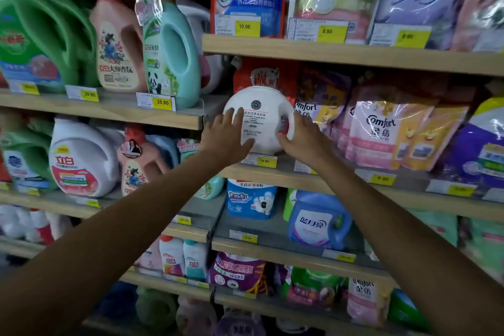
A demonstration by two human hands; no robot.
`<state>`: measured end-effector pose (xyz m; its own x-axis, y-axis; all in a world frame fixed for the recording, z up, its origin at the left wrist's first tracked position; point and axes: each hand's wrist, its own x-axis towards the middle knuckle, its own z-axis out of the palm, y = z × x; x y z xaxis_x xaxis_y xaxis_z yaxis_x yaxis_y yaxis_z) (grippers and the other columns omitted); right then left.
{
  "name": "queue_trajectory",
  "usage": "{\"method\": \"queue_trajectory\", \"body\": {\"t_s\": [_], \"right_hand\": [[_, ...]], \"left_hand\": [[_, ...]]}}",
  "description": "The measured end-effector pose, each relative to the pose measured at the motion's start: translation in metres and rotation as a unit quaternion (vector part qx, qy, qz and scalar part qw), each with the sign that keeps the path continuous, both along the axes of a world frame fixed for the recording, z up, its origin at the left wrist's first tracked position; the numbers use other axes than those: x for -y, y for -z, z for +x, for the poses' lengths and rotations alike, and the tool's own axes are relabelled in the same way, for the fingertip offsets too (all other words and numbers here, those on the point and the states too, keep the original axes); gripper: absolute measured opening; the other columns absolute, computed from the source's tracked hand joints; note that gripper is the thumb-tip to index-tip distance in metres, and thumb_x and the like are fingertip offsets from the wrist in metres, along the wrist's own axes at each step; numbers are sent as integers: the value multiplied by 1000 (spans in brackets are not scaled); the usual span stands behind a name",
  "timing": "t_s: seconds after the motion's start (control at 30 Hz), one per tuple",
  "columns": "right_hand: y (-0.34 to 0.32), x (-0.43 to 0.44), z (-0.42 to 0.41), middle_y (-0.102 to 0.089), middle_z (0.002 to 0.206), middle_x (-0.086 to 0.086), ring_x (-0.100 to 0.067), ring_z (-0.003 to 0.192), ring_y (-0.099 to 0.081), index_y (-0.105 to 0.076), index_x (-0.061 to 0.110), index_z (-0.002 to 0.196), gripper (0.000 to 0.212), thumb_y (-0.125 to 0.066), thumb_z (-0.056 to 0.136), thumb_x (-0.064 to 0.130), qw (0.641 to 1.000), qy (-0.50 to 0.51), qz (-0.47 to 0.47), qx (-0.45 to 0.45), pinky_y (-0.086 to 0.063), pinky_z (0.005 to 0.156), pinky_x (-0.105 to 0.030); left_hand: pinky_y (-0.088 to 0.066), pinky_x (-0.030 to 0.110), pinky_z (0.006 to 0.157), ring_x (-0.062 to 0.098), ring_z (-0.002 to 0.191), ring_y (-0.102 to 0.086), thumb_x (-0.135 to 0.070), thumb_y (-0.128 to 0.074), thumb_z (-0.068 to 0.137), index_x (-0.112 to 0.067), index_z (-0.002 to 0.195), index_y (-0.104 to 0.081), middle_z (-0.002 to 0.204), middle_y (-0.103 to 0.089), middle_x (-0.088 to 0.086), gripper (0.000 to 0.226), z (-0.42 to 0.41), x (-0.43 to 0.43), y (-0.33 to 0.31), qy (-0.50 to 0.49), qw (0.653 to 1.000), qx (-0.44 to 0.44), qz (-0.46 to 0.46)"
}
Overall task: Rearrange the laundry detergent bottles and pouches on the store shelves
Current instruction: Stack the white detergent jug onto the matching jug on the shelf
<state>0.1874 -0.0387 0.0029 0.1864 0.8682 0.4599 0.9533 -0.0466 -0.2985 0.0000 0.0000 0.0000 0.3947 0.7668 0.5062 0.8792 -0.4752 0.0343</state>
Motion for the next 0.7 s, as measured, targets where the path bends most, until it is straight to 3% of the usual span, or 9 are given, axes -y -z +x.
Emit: {"method": "queue_trajectory", "body": {"t_s": [0.17,0.23,0.37,0.47,0.53,0.6,0.67,0.7], "right_hand": [[2,-45,2,-41,139,-17,-32,126,-45,-30,4,136,80,-62,81,52,981,-13,14,-194,-43,98,-46],[2,-63,5,-43,136,-15,-29,124,-47,-32,5,133,79,-65,79,52,968,-25,21,-249,-43,96,-38],[11,-88,12,-44,133,-12,-24,119,-48,-35,9,130,76,-70,76,48,962,-29,37,-270,-37,85,-27],[20,-101,16,-41,137,-4,-19,123,-43,-29,17,135,79,-72,76,46,939,-51,40,-338,-39,91,-28],[25,-104,18,-36,138,1,-20,128,-40,-22,28,137,85,-71,72,52,919,-65,28,-387,-45,94,-36],[27,-100,16,-33,136,5,-22,125,-42,-18,43,134,94,-71,60,63,900,-67,-4,-431,-55,76,-40],[27,-96,13,-32,131,11,-20,115,-44,-15,52,131,100,-70,49,69,884,-63,-25,-463,-55,51,-35],[27,-95,13,-32,131,12,-19,113,-44,-14,51,133,102,-71,50,68,883,-64,-23,-464,-53,47,-31]], "left_hand": [[-26,51,111,41,141,-21,-49,-58,86,-6,150,-2,156,-12,18,95,10,-45,6,35,962,236,-132],[-28,50,110,42,138,-27,-49,-60,85,-6,150,0,155,-12,19,99,14,-60,11,51,944,276,-172],[-32,49,111,39,136,-32,-54,-66,78,-14,149,-5,154,-14,18,103,17,-89,21,94,903,356,-221],[-36,50,109,32,135,-35,-51,-73,73,-17,148,-13,151,-25,17,102,17,-106,21,140,865,420,-238],[-38,50,108,28,134,-37,-45,-75,74,-19,150,-8,151,-29,12,105,15,-112,22,167,828,463,-268],[-40,51,107,25,132,-40,-42,-74,76,-24,151,-3,150,-34,6,105,12,-114,23,180,790,497,-311],[-45,48,101,23,127,-46,-38,-74,77,-25,146,-14,143,-42,2,93,10,-113,22,194,779,501,-323],[-48,44,97,22,123,-49,-35,-74,78,-25,140,-21,136,-46,0,82,9,-112,22,205,778,501,-318]]}}
